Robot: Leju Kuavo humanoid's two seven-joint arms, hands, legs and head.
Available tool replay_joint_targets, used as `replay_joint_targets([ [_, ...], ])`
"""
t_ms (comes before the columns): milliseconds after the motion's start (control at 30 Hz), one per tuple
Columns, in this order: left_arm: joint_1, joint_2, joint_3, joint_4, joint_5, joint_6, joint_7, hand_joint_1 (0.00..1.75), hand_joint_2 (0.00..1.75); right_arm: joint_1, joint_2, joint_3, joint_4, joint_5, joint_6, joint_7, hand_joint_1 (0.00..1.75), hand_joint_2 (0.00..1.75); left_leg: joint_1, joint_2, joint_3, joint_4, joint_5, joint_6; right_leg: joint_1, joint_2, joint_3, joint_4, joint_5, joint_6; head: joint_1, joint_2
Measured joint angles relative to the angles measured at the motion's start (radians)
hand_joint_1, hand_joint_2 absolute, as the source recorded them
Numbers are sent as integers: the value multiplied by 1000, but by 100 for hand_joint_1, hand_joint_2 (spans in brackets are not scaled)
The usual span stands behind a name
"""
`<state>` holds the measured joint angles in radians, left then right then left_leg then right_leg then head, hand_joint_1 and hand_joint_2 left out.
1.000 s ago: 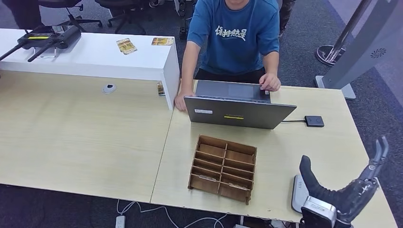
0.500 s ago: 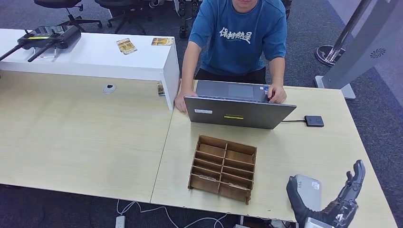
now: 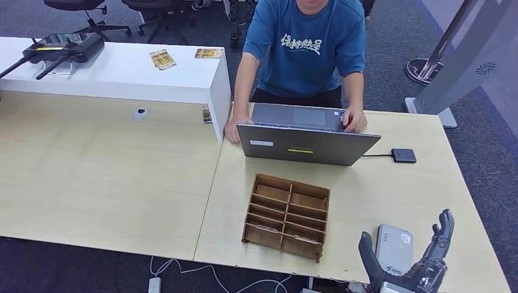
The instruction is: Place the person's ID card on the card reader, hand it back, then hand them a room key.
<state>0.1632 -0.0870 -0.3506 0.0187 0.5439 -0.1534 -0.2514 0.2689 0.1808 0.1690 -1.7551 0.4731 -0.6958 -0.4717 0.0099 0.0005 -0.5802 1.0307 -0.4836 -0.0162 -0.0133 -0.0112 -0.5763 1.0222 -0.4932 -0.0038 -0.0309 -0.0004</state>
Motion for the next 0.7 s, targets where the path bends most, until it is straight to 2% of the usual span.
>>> replay_joint_targets([
  [167,0,0,0,0,2,-1,0,0,0,0,0,4,2,27,0,-1,0,175,0,0,0,0,0,0,0,0,0,0,0,0,0,0],
  [367,2,0,0,0,14,-4,0,0,0,0,-8,25,27,197,0,82,0,175,0,0,0,0,0,0,0,0,0,0,0,0,0,0],
  [700,2,0,0,0,18,-5,0,0,0,-1,-22,55,52,209,-1,89,0,175,0,0,0,0,0,0,0,0,0,0,0,0,0,0],
])
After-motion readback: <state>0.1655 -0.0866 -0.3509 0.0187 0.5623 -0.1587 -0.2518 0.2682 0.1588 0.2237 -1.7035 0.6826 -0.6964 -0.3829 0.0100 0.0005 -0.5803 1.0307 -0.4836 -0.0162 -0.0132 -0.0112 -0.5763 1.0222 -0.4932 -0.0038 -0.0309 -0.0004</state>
